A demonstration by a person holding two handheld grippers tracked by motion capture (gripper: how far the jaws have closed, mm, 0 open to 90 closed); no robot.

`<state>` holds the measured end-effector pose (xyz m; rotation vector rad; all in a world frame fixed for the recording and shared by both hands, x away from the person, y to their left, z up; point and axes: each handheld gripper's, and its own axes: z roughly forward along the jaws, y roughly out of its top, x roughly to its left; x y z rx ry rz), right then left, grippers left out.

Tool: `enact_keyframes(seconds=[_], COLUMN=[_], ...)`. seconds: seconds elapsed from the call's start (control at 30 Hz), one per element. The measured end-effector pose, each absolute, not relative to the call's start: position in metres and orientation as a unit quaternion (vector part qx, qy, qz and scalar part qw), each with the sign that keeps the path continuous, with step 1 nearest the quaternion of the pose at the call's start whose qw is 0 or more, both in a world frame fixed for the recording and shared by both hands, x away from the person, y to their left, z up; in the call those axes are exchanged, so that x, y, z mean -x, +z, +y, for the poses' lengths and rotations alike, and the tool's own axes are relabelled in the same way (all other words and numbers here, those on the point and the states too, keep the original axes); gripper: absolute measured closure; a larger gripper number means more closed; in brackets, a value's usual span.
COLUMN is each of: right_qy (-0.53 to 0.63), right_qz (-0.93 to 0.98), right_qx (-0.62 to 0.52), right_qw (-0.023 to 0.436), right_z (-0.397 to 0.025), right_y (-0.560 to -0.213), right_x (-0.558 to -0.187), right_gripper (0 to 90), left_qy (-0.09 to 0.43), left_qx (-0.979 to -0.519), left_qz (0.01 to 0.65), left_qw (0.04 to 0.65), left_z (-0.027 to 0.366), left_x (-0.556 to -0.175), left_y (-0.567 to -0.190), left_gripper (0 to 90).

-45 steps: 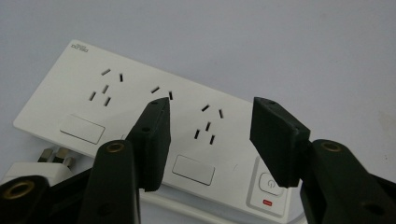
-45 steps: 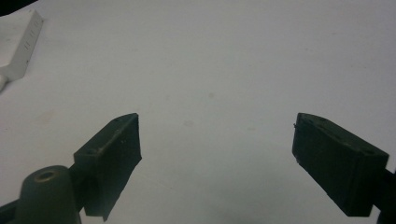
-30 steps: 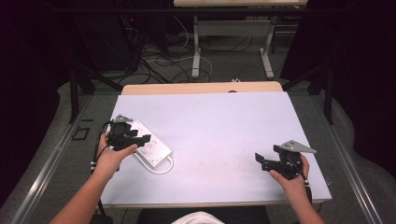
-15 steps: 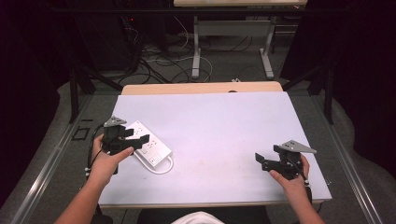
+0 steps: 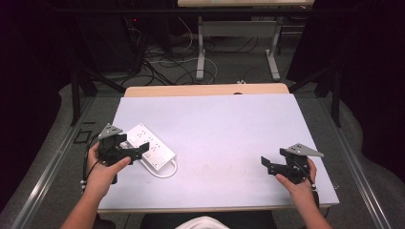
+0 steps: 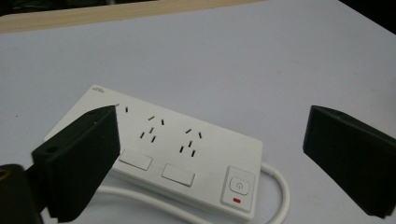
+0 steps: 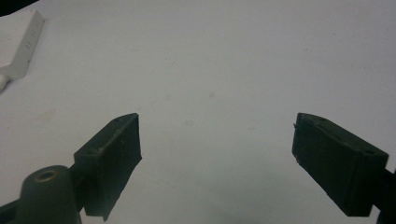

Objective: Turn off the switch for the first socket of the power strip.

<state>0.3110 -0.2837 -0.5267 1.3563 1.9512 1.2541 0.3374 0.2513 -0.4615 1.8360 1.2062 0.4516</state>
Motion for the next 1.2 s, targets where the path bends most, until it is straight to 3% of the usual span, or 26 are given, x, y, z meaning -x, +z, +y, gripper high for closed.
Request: enact_keyframes(seconds=[0.43, 1.2], right_qy=[0.456, 0.452], right_qz=[0.706, 0.708], right_qx=[-0.493, -0.493], right_qw=[0.226, 0.226], right_z=[-0.284, -0.284], right_y=[-0.527, -0.528], right_x=[-0.311, -0.312], right_gripper=[14.7, 14.6], left_qy=[0.205, 0.182], left_qx=[-0.716, -0.7], left_qz=[0.486, 0.523], left_qw=[0.457, 0.45], left_z=[0.275, 0.297], left_x=[-0.324, -0.314], left_y=[-0.471, -0.514], left_gripper=[0.1, 0.2])
